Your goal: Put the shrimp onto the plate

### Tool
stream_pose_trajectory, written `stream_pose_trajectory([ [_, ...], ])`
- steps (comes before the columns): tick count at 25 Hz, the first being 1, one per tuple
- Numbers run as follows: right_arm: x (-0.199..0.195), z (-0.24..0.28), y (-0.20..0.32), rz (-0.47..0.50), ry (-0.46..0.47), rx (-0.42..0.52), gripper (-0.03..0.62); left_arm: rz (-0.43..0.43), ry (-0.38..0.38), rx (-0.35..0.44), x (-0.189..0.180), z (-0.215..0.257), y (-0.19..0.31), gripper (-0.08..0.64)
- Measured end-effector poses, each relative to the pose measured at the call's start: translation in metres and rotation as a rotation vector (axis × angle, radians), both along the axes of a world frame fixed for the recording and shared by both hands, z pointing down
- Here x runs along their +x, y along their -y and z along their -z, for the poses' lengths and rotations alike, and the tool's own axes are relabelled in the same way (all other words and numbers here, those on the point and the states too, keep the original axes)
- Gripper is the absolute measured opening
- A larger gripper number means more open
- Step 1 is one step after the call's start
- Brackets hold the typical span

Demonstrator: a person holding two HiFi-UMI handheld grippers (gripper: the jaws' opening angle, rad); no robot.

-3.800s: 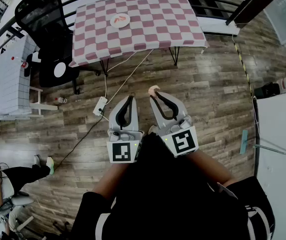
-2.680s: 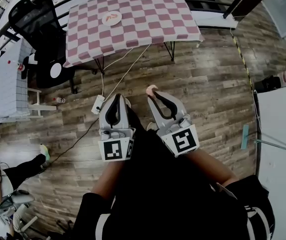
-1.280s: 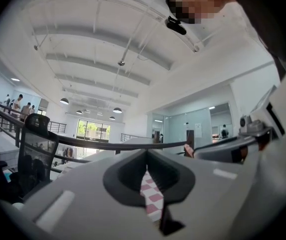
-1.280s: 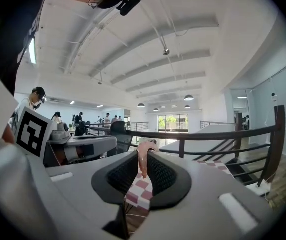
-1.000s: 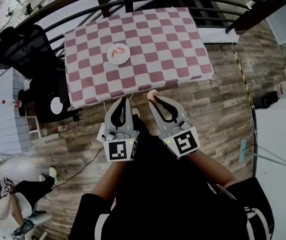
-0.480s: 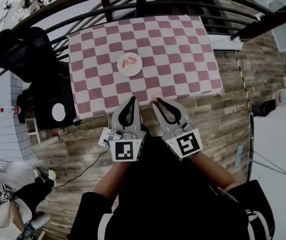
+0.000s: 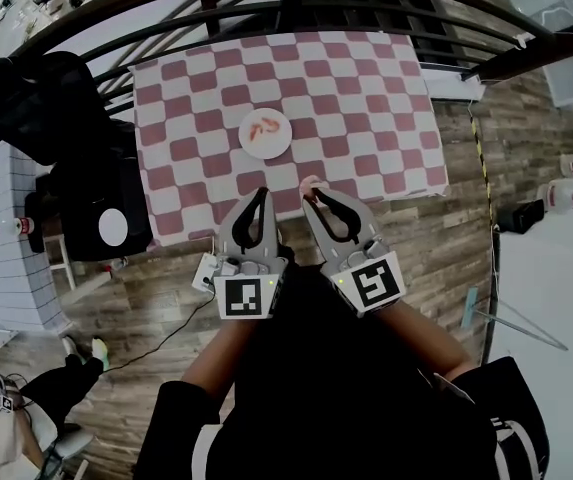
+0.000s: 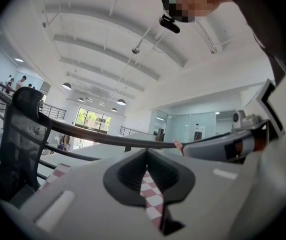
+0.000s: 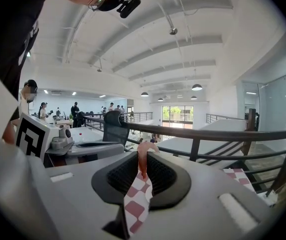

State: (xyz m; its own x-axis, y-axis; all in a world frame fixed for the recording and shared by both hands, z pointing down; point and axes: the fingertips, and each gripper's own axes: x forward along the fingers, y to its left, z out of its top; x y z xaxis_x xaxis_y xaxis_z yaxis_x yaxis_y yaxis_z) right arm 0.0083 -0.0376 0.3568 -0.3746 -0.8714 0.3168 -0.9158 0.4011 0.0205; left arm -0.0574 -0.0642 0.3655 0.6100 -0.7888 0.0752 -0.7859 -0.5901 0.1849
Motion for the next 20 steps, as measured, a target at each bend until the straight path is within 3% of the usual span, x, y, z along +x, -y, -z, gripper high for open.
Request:
stream_pose_trajectory([
  [5,-0.003,-0.004,0.008,-0.013,0.001,-0.019,0.054,0.026,-0.039,0.026,-0.012,0.001,0.013,0.009],
  [11,-0.014,-0.006,0.011,-0.011,0.029,-0.026,0.054,0.052,-0.009,-0.004,-0.027,-0.005,0.011,0.009],
  [20,-0.03,-0.005,0.011,0.05,0.012,-0.026,0.054,0.092,0.01,0.012,-0.047,-0.004,-0.002,0.009],
])
